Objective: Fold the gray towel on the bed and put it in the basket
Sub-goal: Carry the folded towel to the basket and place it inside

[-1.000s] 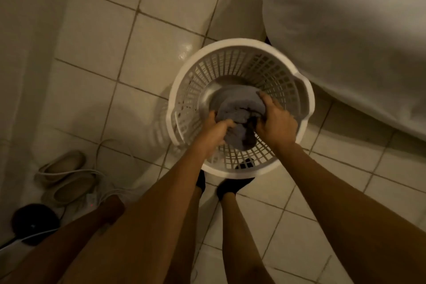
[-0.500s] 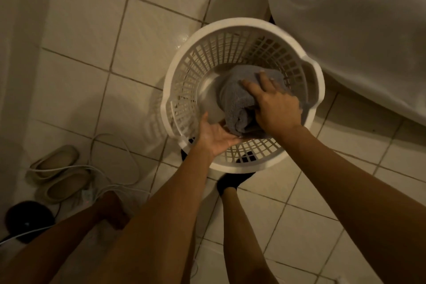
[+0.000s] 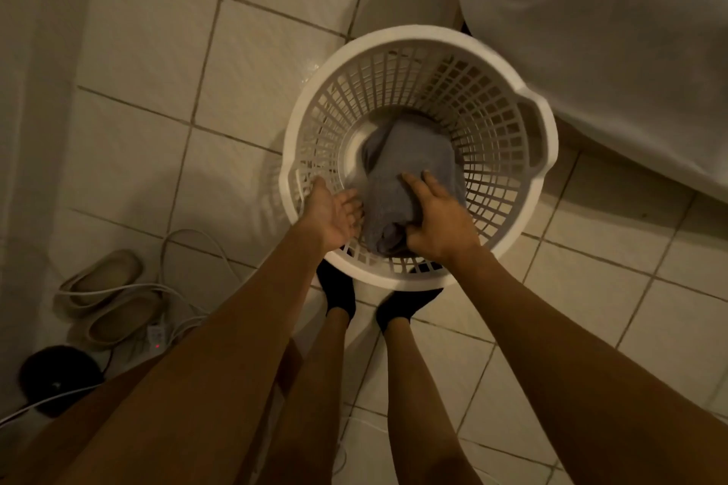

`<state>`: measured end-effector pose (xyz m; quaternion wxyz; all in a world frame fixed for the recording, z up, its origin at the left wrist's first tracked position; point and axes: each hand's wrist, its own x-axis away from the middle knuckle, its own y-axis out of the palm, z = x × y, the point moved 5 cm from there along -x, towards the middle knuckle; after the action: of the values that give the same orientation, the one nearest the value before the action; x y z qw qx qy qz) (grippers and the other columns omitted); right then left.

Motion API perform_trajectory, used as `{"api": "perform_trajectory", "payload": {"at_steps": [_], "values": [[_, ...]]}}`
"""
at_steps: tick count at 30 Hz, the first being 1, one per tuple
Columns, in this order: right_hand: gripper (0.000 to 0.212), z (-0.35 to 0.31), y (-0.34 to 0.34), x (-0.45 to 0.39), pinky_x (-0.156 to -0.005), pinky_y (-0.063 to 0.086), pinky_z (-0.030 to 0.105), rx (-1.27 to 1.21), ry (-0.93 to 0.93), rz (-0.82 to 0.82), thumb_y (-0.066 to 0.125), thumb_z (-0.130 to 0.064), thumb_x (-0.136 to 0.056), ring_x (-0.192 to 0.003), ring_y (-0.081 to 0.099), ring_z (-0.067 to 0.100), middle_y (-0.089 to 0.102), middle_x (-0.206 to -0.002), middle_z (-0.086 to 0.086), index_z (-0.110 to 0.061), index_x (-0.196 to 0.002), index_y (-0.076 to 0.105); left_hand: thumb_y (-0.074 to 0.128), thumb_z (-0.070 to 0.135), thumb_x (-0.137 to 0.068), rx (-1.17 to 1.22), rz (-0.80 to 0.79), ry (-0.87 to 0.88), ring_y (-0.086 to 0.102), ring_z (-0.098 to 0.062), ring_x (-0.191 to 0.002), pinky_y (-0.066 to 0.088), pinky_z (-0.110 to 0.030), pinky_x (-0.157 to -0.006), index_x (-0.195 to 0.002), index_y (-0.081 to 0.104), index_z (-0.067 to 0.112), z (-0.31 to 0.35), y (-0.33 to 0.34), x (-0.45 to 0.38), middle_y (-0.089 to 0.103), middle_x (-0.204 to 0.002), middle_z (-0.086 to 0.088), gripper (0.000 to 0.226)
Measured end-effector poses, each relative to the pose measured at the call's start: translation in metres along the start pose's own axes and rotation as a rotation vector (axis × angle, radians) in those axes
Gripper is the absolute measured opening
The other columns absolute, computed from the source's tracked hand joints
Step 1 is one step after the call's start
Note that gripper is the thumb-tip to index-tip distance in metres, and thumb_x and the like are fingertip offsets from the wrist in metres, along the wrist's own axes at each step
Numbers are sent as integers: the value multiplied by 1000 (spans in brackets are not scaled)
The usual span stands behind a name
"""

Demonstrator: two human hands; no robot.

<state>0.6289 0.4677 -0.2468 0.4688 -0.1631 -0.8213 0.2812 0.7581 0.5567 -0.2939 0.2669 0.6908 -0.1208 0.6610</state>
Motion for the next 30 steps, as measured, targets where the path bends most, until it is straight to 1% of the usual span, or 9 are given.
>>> {"api": "perform_trajectory", "payload": {"at_steps": [3, 6, 9, 12, 19, 21, 24, 27, 30], "values": [[71, 2, -1, 3, -112, 24, 38, -261, 39, -17, 67, -31, -79, -137, 30, 28, 31, -151, 7, -28, -142, 35, 7, 59, -94, -87, -9, 26, 21, -22, -143, 11, -40, -119, -143, 36, 11, 3, 2, 4, 28, -154, -9, 74], [53, 14, -7, 3, -109, 32, 45, -274, 146, 25, 53, -38, -90, -132, 36, 32, 39, -145, 9, -27, -140, 38, 7, 58, -95, -149, -36, 39, 19, -20, -144, 9, -41, -120, -141, 39, 15, -2, 3, 5, 29, -154, -5, 71], [55, 22, 2, 8, -113, 18, 51, -93, 144, -49, 35, -39, -97, -141, 17, 33, 22, -154, 12, -20, -147, 21, 9, 58, -95, -194, -46, 44, 21, -21, -143, 10, -43, -119, -142, 38, 18, -6, 7, 4, 27, -154, -4, 68], [57, 12, 27, 17, -115, 8, 44, -126, 123, -186, 28, -36, -100, -144, 4, 31, 4, -158, 12, -20, -150, 5, 11, 58, -96, -166, -22, 33, 32, -25, -138, 26, -41, -112, -141, 40, 17, -8, 6, 3, 34, -151, -7, 67], [59, 3, 44, 4, -116, 8, 48, 1, 123, -320, 22, -35, -101, -144, -3, 31, -10, -157, 11, -18, -148, -11, 15, 55, -97, -204, 33, 51, 38, -26, -134, 31, -40, -109, -140, 40, 13, -2, 0, -4, 40, -147, -8, 66], [60, 3, 44, 2, -116, 9, 49, 5, 120, -337, 23, -34, -101, -144, -3, 31, -11, -157, 11, -18, -148, -11, 16, 52, -98, -299, 49, 111, 46, -23, -125, 36, -35, -100, -136, 44, 9, 4, 3, -10, 51, -134, -6, 64], [61, 5, 44, 2, -116, 8, 49, 1, 123, -345, 24, -33, -101, -144, -4, 31, -11, -157, 11, -18, -148, -12, 30, 59, -91, -644, 151, 231, 48, -21, -123, 35, -35, -107, -133, 49, 14, 16, 13, -11, 51, -135, -2, 64], [58, 9, 46, 3, -115, 2, 40, -122, 159, -292, 24, -29, -102, -144, -5, 28, -8, -157, 12, -12, -149, -5, 30, 44, -98, -1311, 70, 425, 26, -24, -141, 20, -40, -117, -145, 32, 23, 10, 32, -8, 27, -154, -5, 51], [54, 17, 45, 2, -115, 3, 34, -282, 257, -200, 24, -27, -102, -144, -1, 28, -3, -157, 13, -8, -149, 4, 24, 37, -101, -1644, 41, 554, 11, -23, -146, 14, -39, -119, -150, 15, 24, 2, 41, -8, 9, -159, -6, 51]]}}
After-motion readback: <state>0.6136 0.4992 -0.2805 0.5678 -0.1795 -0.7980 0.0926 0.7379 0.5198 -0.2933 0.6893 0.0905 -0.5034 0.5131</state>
